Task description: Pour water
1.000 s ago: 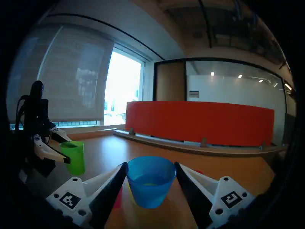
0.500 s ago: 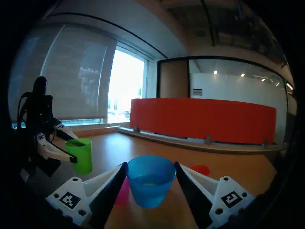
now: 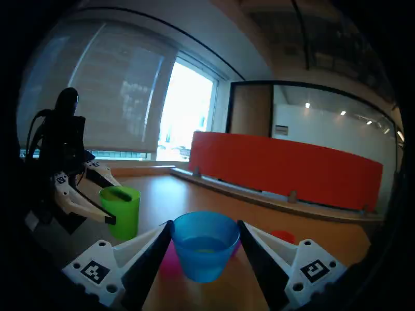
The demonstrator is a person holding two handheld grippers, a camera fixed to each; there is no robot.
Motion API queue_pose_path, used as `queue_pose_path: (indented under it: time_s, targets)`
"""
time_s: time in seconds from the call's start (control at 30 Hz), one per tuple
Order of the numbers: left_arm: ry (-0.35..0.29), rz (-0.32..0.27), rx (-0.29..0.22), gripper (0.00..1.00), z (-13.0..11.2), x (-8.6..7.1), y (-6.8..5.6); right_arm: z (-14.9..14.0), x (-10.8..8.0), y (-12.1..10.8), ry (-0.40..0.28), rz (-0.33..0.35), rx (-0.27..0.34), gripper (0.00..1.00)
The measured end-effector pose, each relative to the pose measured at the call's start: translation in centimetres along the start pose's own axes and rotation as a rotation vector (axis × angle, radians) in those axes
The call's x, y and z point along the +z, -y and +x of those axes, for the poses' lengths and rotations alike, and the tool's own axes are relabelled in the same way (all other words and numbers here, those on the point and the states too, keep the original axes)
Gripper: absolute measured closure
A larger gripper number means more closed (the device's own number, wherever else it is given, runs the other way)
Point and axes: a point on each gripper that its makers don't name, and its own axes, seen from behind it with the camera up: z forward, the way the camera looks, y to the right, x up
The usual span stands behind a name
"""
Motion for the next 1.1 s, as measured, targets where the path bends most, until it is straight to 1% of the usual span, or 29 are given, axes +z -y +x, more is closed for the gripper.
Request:
queue_pose_path:
  time_s: [0.27,0.4,0.8,1.1]
  targets:
    - [0.002,-0.014,0.007,0.15,-0.1,0.2,-0.5,0.9,0.4,0.6,-0.008,0.021,-0.028,0.07]
    - [-0.001,-0.022,0.004,0.15,0.0,0.2,-0.7,1.4,0.7,0.9,-0.012,0.034,-0.056,0.07]
    - [0.001,-0.047,0.019,0.15,-0.1,0.5,-1.7,2.9,1.7,1.8,-0.013,0.074,-0.188,0.07]
    - [-0.005,-0.052,0.025,0.15,0.1,0.5,-1.7,4.1,2.2,2.1,-0.025,0.081,-0.262,0.07]
